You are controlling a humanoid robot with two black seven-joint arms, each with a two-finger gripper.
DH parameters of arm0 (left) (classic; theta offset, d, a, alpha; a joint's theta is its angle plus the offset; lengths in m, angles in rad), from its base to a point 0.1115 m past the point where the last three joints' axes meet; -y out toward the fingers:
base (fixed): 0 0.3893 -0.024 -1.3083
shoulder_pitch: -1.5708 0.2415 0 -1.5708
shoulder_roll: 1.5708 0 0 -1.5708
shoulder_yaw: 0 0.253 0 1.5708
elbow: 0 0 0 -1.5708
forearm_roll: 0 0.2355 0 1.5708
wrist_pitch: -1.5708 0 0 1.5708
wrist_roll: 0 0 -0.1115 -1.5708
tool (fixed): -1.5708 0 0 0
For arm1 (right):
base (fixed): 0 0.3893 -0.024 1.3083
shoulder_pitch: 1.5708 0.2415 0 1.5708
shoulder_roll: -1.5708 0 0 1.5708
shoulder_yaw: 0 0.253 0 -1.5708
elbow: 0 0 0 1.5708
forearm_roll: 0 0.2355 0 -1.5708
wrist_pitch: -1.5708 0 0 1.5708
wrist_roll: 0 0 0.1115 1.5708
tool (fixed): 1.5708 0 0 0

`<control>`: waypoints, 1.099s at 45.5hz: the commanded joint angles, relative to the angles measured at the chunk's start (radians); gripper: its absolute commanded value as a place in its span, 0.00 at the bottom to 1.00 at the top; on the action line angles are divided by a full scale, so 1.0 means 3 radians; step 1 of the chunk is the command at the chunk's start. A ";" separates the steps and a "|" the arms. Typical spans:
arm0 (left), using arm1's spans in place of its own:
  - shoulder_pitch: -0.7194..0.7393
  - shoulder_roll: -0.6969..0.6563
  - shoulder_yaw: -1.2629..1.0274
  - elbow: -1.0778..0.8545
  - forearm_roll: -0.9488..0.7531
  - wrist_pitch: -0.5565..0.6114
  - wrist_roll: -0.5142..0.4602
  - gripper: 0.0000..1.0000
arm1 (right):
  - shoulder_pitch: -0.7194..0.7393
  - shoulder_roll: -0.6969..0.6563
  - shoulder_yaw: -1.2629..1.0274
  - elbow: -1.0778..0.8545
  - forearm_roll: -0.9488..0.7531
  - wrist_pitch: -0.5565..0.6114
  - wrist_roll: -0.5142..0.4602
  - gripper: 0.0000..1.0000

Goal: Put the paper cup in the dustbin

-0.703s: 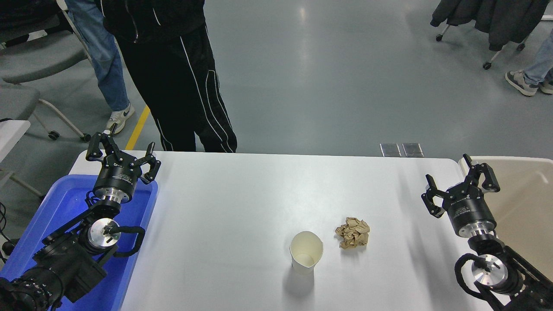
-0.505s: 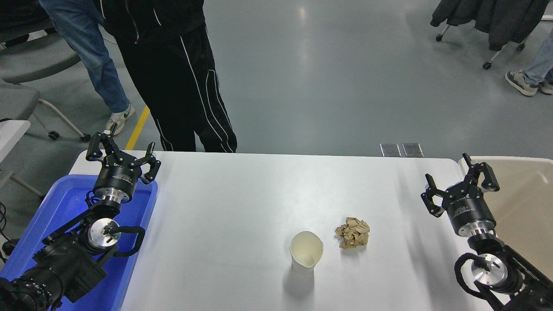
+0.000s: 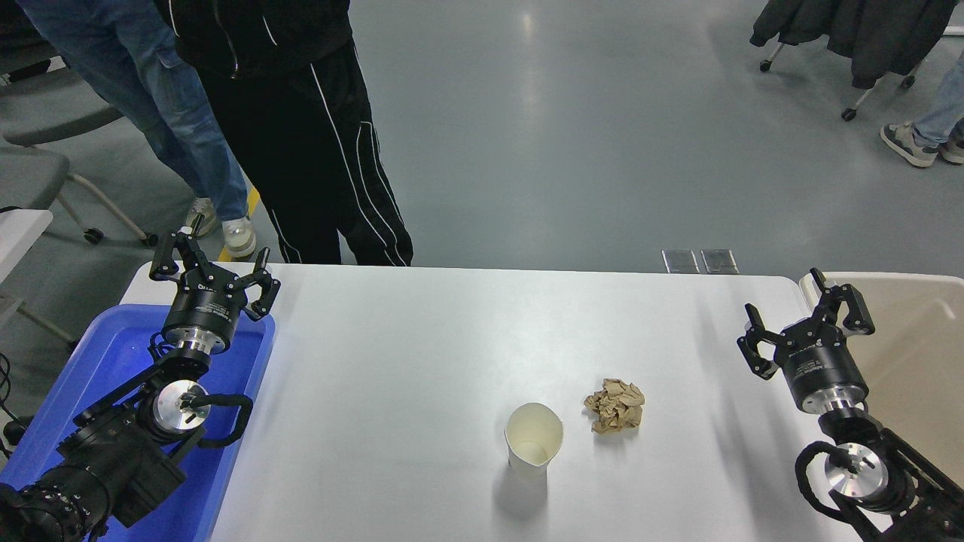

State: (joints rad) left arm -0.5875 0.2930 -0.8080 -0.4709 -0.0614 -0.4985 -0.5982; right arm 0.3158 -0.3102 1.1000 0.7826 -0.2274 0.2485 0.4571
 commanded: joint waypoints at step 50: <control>0.0000 0.0000 0.0004 0.0000 0.0000 0.0000 0.0000 1.00 | 0.0568 -0.1236 -0.1574 0.1579 -0.2534 -0.0296 -0.0762 1.00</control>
State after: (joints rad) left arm -0.5875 0.2930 -0.8076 -0.4709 -0.0611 -0.4985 -0.5982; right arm 0.3904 -0.6148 0.7697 1.1809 -0.7131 0.1689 0.2647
